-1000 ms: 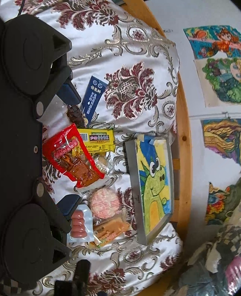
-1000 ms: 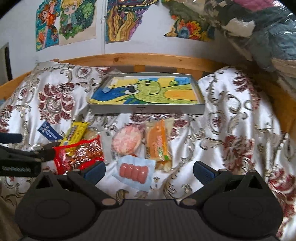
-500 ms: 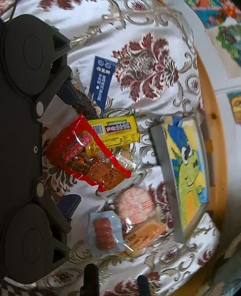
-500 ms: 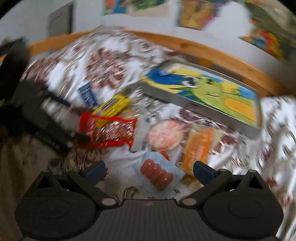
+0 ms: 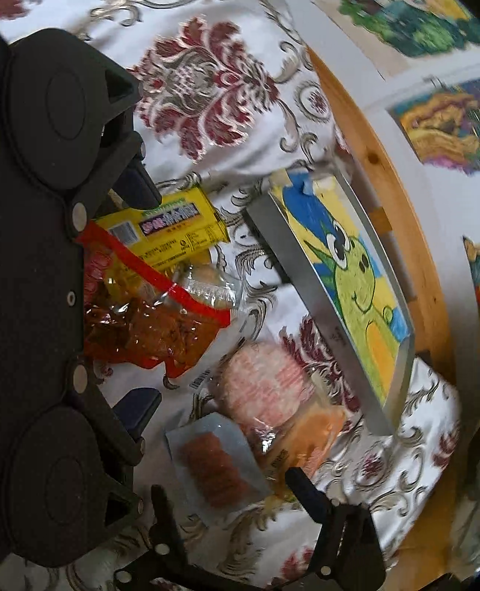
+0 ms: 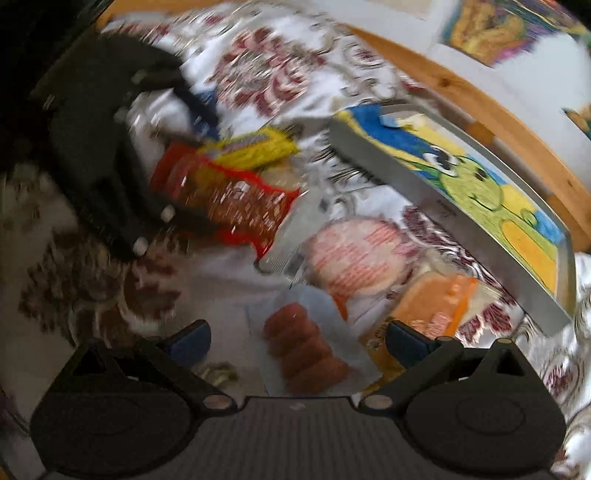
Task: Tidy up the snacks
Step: 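Move the left tool toward the red snack bag while the right tool approaches the sausage pack, then close the left gripper on the red snack bag while the right gripper grasps the sausage pack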
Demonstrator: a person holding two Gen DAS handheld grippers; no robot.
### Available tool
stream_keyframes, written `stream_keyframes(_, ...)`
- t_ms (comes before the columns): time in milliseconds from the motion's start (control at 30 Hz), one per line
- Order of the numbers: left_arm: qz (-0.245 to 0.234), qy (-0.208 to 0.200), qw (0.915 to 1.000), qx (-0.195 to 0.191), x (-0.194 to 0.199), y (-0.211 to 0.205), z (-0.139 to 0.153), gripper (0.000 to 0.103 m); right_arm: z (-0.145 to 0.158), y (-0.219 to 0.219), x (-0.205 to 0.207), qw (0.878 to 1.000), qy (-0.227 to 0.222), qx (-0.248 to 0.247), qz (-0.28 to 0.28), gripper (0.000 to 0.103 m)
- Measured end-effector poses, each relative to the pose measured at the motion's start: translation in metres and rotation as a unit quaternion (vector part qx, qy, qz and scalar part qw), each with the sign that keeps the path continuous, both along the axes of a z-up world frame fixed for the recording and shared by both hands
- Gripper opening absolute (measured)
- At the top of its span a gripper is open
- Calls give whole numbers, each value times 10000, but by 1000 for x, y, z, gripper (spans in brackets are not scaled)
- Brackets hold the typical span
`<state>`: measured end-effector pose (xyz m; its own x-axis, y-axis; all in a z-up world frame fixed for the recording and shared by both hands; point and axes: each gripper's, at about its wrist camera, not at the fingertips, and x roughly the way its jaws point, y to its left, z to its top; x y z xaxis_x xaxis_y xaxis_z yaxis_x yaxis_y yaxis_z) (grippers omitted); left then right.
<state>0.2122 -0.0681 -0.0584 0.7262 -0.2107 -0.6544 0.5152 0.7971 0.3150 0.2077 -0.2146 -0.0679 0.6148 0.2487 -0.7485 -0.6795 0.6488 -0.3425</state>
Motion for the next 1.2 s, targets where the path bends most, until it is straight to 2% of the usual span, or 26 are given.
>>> stream_keyframes(133,-125,-57,9997,190,8,-2,-8,102,-10,5,-4,9994,-134,-248,181,103)
stream_keyframes(333,-467,-128,9973,548,15,-11,-21,102,-10,1,-1,9986,-370,-377,98,103)
stream_keyframes(367,-517,-36,9972,548,16,-12,-22,102,-11,0,-1,9982,-419,-422,80,103)
stream_keyframes(467,-486,463,9975,235,21,-9,-22,102,-13,2,-5,9966,-536,-611,110,103)
stream_keyframes(533,-540,611,9967,39,21,-7,-19,102,-17,6,-10,9942,-680,-809,210,103)
stream_keyframes(633,-648,713,9953,-60,18,-10,-17,102,-19,10,-15,9913,-858,-960,289,103)
stream_keyframes(800,-678,599,9956,262,18,-17,-25,102,-22,15,-15,9886,-978,-1101,313,102)
stream_keyframes(867,-684,430,9960,393,17,-19,-27,102,-21,16,-17,9858,-1120,-1209,318,101)
stream_keyframes(1000,-766,87,9939,786,11,-23,-30,94,-22,19,-20,9837,-1146,-1311,456,86)
stream_keyframes(1200,-884,-104,9914,956,9,-23,-32,84,-26,21,-17,9850,-1074,-1284,429,84)
